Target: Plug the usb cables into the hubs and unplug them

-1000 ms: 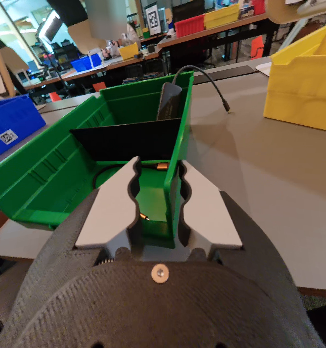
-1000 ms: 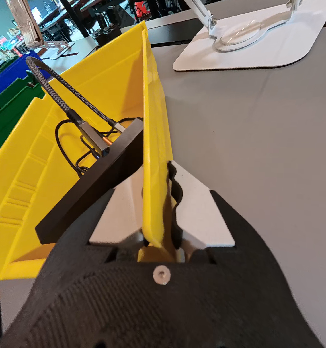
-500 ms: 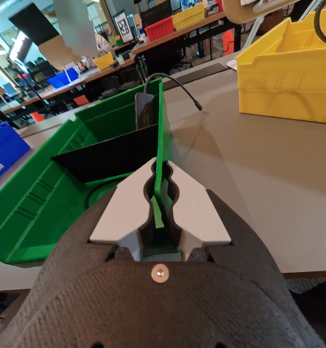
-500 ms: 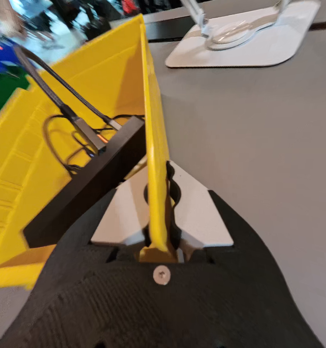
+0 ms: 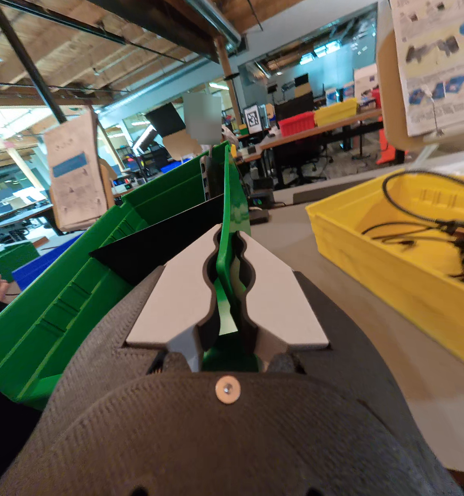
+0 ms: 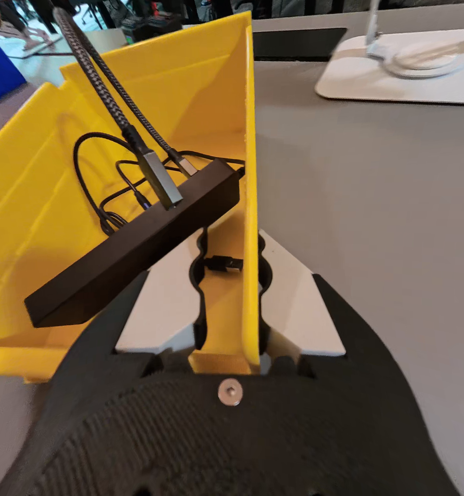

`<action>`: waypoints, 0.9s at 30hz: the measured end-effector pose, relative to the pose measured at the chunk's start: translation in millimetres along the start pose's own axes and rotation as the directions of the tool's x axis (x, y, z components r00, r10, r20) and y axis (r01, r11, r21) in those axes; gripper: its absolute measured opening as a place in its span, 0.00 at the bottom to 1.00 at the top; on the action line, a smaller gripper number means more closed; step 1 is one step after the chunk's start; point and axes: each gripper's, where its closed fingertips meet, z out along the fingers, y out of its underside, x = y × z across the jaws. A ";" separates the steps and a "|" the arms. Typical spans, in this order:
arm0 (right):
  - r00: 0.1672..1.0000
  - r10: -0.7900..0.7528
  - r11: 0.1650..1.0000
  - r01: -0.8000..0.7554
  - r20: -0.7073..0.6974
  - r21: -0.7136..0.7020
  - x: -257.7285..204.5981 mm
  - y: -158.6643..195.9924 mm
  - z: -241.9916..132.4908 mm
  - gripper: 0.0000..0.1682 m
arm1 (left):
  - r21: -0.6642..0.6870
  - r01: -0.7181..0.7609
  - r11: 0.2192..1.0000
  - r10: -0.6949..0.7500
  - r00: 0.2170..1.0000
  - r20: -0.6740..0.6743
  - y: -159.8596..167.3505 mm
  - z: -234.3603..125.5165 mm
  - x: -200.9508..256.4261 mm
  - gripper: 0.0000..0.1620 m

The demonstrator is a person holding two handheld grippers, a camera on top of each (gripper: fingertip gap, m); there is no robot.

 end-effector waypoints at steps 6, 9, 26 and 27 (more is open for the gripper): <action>0.981 0.142 0.989 -0.147 0.132 0.024 -105.1 -10.8 53.1 0.35 | 0.067 -0.005 0.998 0.000 0.997 0.074 -47.9 -15.7 -34.8 0.02; 0.912 0.191 0.972 -0.228 0.363 0.060 -190.7 -22.9 71.3 0.72 | 0.100 0.007 0.995 -0.017 0.995 0.095 -62.6 -21.4 -45.7 0.02; 0.896 -0.250 0.968 0.233 0.366 0.090 -116.1 -2.0 -29.9 0.78 | 0.126 0.015 0.992 0.001 0.991 -0.131 -83.3 -28.5 16.8 0.02; 0.924 -0.243 0.970 0.237 0.296 0.058 -81.9 5.4 -41.7 0.78 | 0.126 0.018 0.992 0.003 0.986 -0.166 -84.6 -28.6 30.4 0.02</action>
